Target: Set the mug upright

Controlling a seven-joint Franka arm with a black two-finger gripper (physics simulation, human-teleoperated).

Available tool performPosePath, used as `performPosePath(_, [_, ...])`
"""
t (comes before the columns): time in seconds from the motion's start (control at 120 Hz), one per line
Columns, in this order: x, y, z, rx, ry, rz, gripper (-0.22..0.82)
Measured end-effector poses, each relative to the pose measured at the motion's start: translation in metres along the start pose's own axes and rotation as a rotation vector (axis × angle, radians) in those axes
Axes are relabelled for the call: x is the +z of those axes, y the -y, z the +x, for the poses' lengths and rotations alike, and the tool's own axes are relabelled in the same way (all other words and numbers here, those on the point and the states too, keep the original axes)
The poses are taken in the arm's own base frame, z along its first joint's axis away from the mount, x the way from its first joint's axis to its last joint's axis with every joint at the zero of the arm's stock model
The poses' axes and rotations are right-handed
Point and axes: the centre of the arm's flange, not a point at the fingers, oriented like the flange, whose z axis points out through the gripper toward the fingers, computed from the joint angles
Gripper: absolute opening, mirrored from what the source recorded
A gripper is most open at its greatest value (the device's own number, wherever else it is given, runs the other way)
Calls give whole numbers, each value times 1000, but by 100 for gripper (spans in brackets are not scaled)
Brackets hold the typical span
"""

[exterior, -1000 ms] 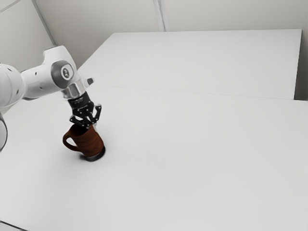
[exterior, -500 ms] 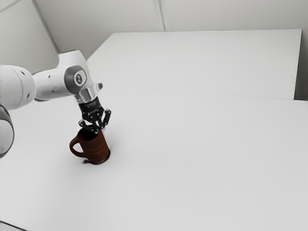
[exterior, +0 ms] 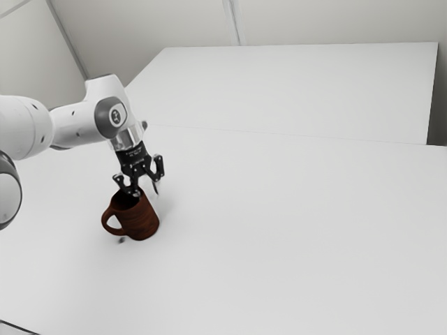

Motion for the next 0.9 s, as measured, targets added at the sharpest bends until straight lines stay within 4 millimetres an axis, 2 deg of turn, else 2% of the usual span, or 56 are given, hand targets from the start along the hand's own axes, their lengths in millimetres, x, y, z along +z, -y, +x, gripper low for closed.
performPosePath(0.083, [-6, 1, -1, -2, -4, -8, 33])
performPosePath(0.183, [-16, 3, -4, 0, -4, -15, 43])
performPosePath(0.275, [-28, 6, -8, 5, 0, -20, 49])
performPosePath(0.433, [-67, 16, -21, 29, 2, -52, 55])
performPosePath(0.592, [-117, 30, -33, 106, -59, -58, 58])
performPosePath(0.725, [-157, 40, -40, 258, -166, -34, 59])
performPosePath(0.9, [-233, 44, -51, 481, -324, -51, 60])
